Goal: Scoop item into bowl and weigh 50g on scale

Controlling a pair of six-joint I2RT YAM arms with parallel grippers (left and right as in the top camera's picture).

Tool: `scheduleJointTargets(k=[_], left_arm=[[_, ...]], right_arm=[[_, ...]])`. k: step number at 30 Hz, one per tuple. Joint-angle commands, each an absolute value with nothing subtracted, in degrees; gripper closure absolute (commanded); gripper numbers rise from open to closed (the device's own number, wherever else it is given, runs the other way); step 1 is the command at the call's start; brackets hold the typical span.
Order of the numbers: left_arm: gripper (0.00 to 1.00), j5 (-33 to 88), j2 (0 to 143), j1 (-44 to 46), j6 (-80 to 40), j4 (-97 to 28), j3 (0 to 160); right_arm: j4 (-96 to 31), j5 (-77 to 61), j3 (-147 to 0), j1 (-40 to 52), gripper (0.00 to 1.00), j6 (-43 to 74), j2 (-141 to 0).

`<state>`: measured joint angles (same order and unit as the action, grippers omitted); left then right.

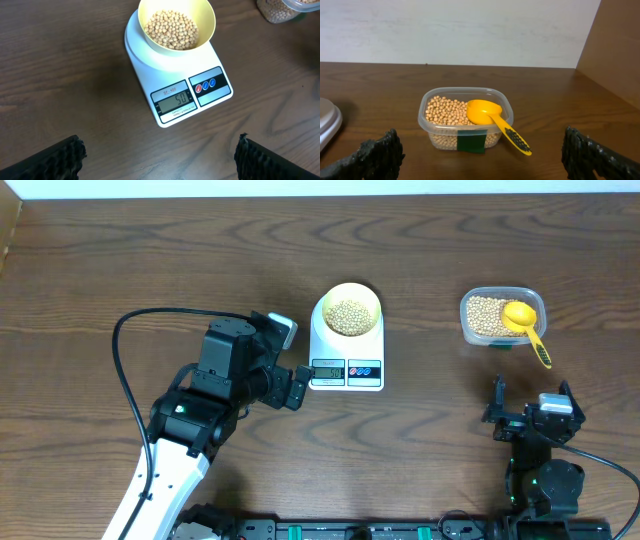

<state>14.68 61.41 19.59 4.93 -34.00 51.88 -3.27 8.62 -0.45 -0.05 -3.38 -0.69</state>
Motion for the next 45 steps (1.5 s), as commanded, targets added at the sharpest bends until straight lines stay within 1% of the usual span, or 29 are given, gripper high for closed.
scheduleJointTargets(k=[1, 26, 30, 34, 37, 40, 45], left_arm=[[0.02, 14.3, 61.4, 19.3, 5.3, -33.8, 51.9], [0.02, 14.4, 59.9, 19.3, 5.3, -33.8, 51.8], [0.02, 13.3, 55.4, 19.3, 5.3, -35.1, 51.7], [0.02, 8.1, 49.4, 19.1, 5.3, -35.7, 50.0], [0.02, 7.0, 44.4, 17.0, 5.3, -35.6, 48.4], [0.02, 7.0, 39.4, 13.7, 5.3, -33.4, 46.0], [0.02, 7.0, 31.9, 9.5, 5.3, -26.3, 40.4]], right_arm=[[-3.5, 8.4, -0.3, -0.4, 0.01, -3.9, -0.3], [-3.5, 8.4, -0.3, -0.4, 0.01, -3.9, -0.3], [-3.5, 8.4, -0.3, -0.4, 0.01, -3.9, -0.3], [-3.5, 8.4, -0.3, -0.4, 0.01, -3.9, -0.3], [-3.5, 8.4, -0.3, -0.4, 0.01, -3.9, -0.3], [-3.5, 8.4, -0.3, -0.4, 0.01, -3.9, -0.3], [-3.5, 8.4, -0.3, -0.4, 0.01, -3.9, -0.3]])
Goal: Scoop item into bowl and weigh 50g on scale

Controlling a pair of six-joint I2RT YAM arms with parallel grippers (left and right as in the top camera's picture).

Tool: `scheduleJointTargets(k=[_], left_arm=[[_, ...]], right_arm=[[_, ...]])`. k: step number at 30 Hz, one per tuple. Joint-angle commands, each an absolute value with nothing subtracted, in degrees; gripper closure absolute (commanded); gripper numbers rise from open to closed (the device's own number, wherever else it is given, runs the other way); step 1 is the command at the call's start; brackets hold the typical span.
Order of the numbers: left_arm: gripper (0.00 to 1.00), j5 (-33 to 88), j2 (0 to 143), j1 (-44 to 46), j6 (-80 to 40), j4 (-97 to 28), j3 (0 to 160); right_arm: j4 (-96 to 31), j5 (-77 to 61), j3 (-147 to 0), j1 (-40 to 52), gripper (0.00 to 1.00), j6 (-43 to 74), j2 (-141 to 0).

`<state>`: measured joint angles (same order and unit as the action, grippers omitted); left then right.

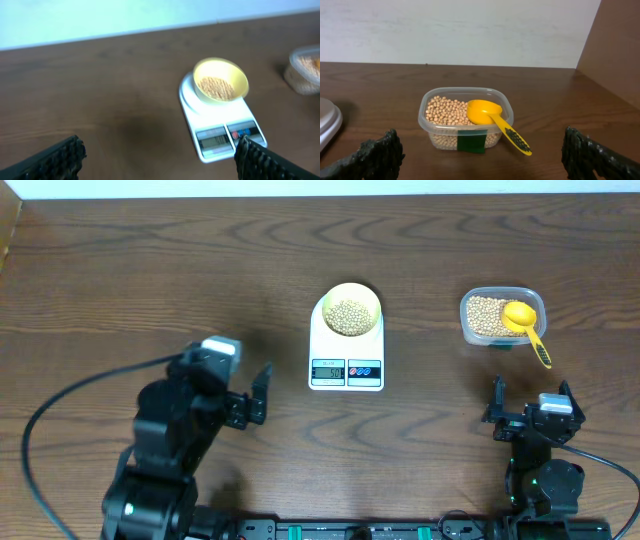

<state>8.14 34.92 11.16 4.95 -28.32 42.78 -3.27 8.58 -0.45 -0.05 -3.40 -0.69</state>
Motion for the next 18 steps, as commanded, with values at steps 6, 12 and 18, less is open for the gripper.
scheduleJointTargets(k=[6, 12, 18], left_arm=[[0.02, 7.0, 27.9, 7.4, 5.3, -21.3, 35.8], [0.02, 6.6, 26.0, 3.6, 5.3, -7.9, 28.5], [0.02, 6.6, 23.9, -0.5, 5.3, 6.9, 20.1]], right_arm=[[-3.5, 8.4, -0.3, -0.4, 0.01, -3.9, -0.3], [-3.5, 8.4, -0.3, -0.4, 0.01, -3.9, -0.3], [-3.5, 8.4, -0.3, -0.4, 0.01, -3.9, -0.3]])
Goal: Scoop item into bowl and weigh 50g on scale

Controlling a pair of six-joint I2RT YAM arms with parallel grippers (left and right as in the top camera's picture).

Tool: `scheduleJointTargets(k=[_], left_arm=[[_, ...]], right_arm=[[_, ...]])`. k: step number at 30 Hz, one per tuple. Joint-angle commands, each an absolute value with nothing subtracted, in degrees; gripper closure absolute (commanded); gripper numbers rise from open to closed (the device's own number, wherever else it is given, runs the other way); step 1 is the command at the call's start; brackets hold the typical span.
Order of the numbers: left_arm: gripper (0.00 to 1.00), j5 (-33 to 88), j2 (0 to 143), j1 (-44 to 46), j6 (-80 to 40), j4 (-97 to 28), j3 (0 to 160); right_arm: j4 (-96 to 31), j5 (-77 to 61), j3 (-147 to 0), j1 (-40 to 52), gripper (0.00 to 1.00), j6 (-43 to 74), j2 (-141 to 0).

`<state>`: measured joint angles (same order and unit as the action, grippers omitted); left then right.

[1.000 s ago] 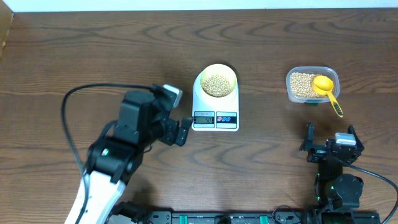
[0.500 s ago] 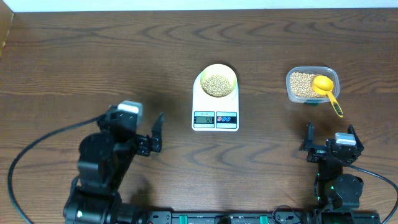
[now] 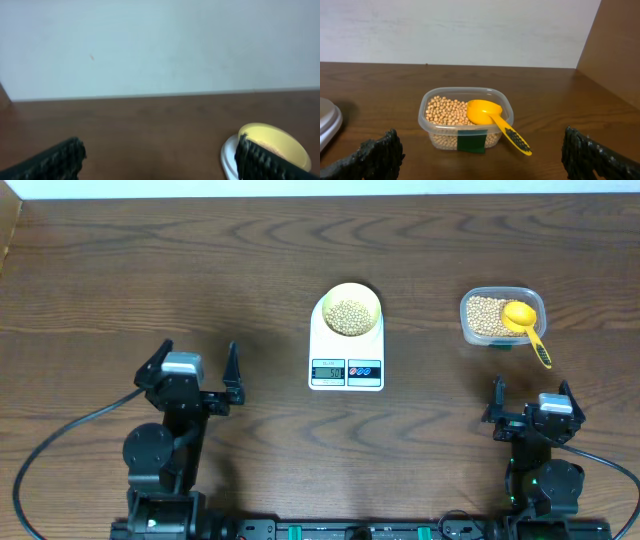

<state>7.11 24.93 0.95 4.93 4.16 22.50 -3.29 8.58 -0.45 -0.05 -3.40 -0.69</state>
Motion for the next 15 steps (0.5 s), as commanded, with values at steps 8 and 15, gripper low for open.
scheduleJointTargets(k=[8, 15], left_arm=[[0.02, 6.6, 22.2, -0.9, 1.4, 8.4, 18.8], [0.02, 6.6, 18.1, -0.9, -1.6, 8.6, 15.1]], right_arm=[[-3.5, 8.4, -0.3, -0.4, 0.01, -3.9, -0.3], [-3.5, 8.4, -0.3, -0.4, 0.01, -3.9, -0.3]])
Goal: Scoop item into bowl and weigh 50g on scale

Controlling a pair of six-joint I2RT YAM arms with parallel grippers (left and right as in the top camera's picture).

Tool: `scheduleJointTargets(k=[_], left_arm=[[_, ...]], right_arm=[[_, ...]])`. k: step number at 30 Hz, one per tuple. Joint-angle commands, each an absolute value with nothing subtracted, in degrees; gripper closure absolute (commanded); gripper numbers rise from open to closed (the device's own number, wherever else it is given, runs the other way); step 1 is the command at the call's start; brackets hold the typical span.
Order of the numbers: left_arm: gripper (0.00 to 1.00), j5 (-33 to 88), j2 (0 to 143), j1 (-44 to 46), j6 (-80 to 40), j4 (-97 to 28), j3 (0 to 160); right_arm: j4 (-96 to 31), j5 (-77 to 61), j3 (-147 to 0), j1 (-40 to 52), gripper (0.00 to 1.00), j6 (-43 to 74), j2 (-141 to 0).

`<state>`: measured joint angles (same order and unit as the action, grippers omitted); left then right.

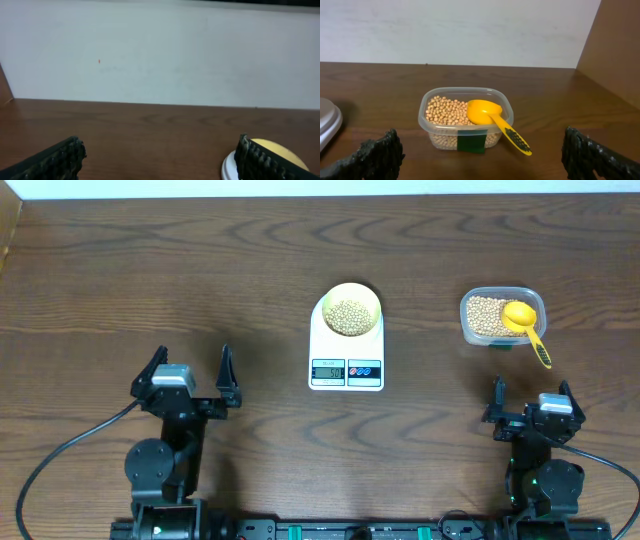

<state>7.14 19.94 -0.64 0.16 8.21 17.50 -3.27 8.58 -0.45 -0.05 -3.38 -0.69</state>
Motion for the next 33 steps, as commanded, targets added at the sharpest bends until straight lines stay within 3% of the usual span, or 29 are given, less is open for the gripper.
scheduleJointTargets(k=[1, 33], left_arm=[[0.02, 6.8, 17.2, -0.9, -1.6, 8.9, 14.4], [0.02, 9.3, 2.1, -0.9, -1.6, 18.2, 0.2]], right_arm=[[-3.5, 8.4, -0.3, -0.4, 0.01, -3.9, -0.3], [-3.5, 8.4, -0.3, -0.4, 0.01, -3.9, -0.3]])
